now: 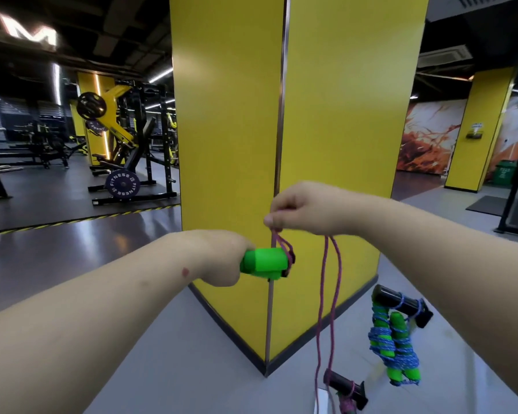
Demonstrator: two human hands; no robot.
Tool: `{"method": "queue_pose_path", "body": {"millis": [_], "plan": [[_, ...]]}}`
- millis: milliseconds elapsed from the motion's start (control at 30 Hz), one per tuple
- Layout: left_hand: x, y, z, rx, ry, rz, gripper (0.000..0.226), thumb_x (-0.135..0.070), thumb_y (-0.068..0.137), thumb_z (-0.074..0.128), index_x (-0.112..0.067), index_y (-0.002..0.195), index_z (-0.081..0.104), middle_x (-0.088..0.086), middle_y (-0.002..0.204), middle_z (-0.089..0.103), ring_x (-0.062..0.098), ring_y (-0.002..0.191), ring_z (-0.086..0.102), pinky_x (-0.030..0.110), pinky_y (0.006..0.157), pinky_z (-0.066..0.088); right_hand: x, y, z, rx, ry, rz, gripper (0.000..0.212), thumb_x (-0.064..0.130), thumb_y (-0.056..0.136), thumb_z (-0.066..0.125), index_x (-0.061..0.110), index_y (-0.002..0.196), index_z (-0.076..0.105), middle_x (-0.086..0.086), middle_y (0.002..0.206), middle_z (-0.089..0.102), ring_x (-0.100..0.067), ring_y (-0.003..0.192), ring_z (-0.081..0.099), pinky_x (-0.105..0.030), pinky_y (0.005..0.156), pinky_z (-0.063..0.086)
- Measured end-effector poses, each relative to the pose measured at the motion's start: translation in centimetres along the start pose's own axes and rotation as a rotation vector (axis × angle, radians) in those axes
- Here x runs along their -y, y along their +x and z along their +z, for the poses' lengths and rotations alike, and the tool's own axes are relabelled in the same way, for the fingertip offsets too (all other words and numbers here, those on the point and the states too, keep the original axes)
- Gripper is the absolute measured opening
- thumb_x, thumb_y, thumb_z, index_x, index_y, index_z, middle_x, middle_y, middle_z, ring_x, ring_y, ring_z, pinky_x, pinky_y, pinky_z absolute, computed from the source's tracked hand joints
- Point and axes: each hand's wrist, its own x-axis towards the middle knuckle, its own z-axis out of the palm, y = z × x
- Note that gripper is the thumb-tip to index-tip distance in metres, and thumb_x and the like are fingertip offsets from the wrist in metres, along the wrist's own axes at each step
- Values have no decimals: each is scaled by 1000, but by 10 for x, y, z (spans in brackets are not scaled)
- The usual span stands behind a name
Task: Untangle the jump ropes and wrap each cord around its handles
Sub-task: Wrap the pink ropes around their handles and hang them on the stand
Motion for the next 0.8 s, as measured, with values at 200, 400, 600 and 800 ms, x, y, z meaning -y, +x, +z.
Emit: {"method": "queue_pose_path", "body": {"millis": [200, 400, 600, 800], "plan": [[17, -7, -17, -13, -1078, 254, 34, -15, 72, 71, -5, 104, 63, 0, 69, 64, 15, 61, 62, 28, 58, 51, -41, 4, 29, 74, 949, 229, 37, 33, 105, 47, 22, 70, 54, 2, 62, 28, -11, 50, 20, -28, 49, 11], [34, 14, -9, -118, -864, -202, 11, -1, 85, 60, -10, 91, 60, 8, 71, 60, 22, 55, 56, 30, 58, 45, 0, -4, 28, 15, -180, 108, 33, 43, 103, 45, 17, 96, 64, -2, 84, 64, -23, 79, 59, -36, 71, 50], [14, 3, -5, 129, 21, -66, 12, -14, 82, 58, -24, 89, 60, -3, 77, 60, 22, 69, 55, 33, 61, 42, 9, 3, -16, -25, -57, 32, 24, 50, 87, 72, 27, 93, 76, 2, 72, 64, -12, 63, 52, -27, 57, 43], [32, -15, -34, -23, -932, 129, 30, -12, 79, 73, -9, 107, 64, 6, 82, 66, 20, 70, 63, 33, 63, 52, -22, 6, 34, 126, 787, 265, 31, 36, 104, 48, 14, 88, 63, 1, 63, 35, -13, 50, 26, -27, 48, 20]]}}
